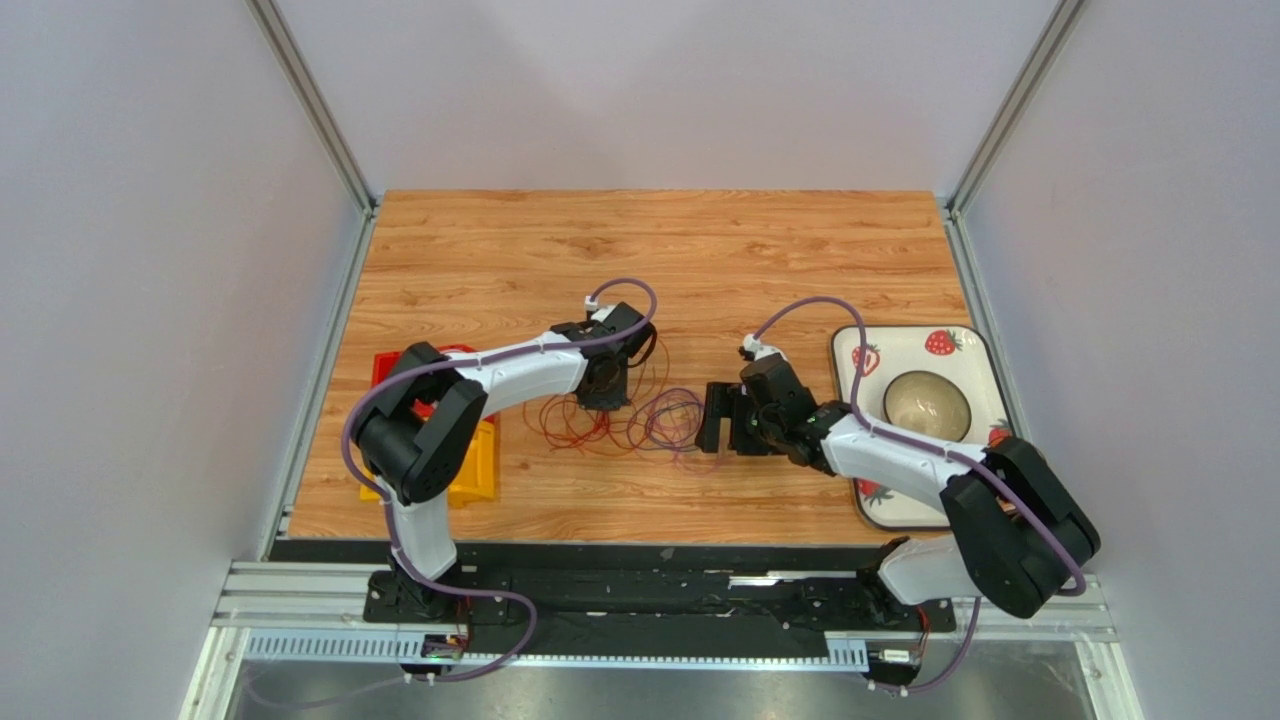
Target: Untangle the cables
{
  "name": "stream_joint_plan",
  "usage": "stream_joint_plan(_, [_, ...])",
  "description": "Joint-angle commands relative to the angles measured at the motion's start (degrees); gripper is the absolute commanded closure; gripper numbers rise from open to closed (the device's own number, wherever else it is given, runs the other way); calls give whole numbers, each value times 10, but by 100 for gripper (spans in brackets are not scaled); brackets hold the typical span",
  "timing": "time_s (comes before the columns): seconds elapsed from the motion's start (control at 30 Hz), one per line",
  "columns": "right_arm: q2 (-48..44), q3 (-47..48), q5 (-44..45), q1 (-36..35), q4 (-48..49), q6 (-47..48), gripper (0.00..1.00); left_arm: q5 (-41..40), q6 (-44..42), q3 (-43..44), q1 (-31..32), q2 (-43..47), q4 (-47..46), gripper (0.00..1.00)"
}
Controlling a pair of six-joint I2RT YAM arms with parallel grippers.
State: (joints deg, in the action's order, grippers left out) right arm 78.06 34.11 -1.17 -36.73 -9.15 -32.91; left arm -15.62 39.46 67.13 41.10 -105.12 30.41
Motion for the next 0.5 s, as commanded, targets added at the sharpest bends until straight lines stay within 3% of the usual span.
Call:
stream_joint_plan(0.0, [19, 3, -9, -1, -20, 7, 13, -13, -2, 26, -3, 4, 10, 98])
stream_joint_plan(0.2, [23, 5, -8, -1, -21, 7, 14, -14, -5, 36, -3, 31, 32, 100])
stream_joint_plan(0.47, [24, 7, -8, -1, -23, 6, 14, -23, -43, 101, -3, 141, 127, 100])
